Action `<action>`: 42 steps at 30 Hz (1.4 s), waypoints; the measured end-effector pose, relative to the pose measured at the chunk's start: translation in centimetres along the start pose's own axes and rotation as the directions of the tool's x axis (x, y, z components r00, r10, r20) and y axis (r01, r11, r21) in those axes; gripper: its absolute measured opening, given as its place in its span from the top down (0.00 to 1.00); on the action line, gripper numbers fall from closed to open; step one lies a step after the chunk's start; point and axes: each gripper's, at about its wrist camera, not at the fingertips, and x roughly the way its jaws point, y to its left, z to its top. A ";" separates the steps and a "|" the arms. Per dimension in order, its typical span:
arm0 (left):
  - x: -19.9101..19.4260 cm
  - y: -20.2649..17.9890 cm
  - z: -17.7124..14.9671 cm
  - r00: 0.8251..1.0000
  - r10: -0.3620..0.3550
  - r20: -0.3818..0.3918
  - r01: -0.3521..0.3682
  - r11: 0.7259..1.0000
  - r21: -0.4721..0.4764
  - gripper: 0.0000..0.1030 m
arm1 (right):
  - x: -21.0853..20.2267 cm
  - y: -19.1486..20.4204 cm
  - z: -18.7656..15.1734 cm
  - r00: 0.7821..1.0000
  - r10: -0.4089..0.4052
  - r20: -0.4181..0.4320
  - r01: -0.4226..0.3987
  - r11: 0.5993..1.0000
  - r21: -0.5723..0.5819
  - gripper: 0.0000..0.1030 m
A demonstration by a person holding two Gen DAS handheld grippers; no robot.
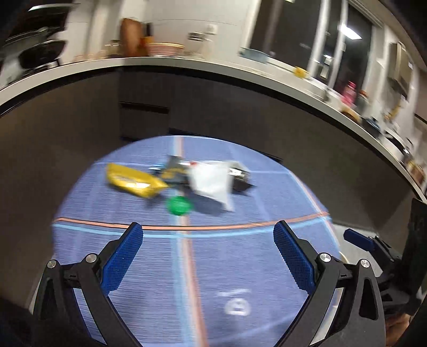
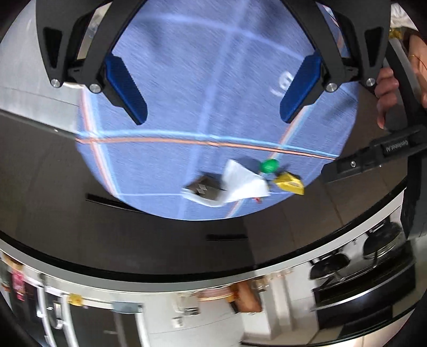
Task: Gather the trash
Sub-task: 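Move both tools back over the table toward the yellow wrapper and green cap, then grasp the yellow snack wrapper with the left tool while the right tool grasps the green cap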
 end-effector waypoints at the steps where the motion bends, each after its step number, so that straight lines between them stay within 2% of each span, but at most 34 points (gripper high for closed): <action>1: 0.0 1.0 0.1 1.000 0.001 0.000 -0.001 1.000 -0.014 0.08 | 0.9 0.7 0.6 1.000 0.007 -0.009 -0.007 1.000 -0.007 0.03; 6: 0.2 5.2 0.2 1.000 0.024 0.006 -0.023 0.997 -0.069 0.08 | 4.1 2.6 3.0 0.999 0.026 -0.027 -0.027 1.000 -0.014 0.03; 14: 2.2 8.9 1.1 0.999 0.038 -0.032 -0.040 0.995 -0.091 0.08 | 8.3 4.4 5.3 0.997 0.027 -0.076 -0.028 1.000 -0.013 0.03; 20: 4.6 11.1 2.9 0.996 0.068 -0.055 -0.070 0.997 -0.037 0.08 | 10.4 5.5 5.8 0.991 0.073 -0.109 -0.075 0.997 -0.015 0.04; 22: 5.7 12.0 4.0 0.995 0.074 -0.064 -0.076 0.997 -0.020 0.08 | 11.2 6.2 5.8 0.985 0.108 -0.133 -0.111 0.994 -0.017 0.11; 26: 8.7 13.8 6.1 0.992 0.041 -0.121 -0.042 0.999 -0.005 0.10 | 12.8 7.7 5.5 0.970 0.157 -0.184 -0.167 0.985 -0.040 0.28; 28: 10.2 14.3 7.0 0.988 -0.005 -0.155 0.006 1.000 0.009 0.12 | 13.7 8.5 5.3 0.962 0.177 -0.210 -0.193 0.979 -0.060 0.35; 31: 12.2 15.0 7.8 0.979 -0.052 -0.199 0.053 0.999 0.004 0.16 | 15.2 9.4 5.3 0.958 0.162 -0.238 -0.187 0.978 -0.089 0.36; 37: 15.5 16.0 9.2 0.961 -0.093 -0.259 0.086 0.995 -0.041 0.22 | 17.8 9.9 5.8 0.959 0.129 -0.252 -0.158 0.983 -0.097 0.36; 40: 16.6 16.2 9.3 0.952 -0.108 -0.287 0.092 0.993 -0.069 0.29 | 18.8 10.1 6.3 0.960 0.113 -0.255 -0.144 0.984 -0.103 0.36; 42: 17.3 16.2 9.2 0.943 -0.123 -0.310 0.104 0.992 -0.077 0.41 | 19.4 10.4 6.5 0.961 0.096 -0.261 -0.129 0.985 -0.113 0.39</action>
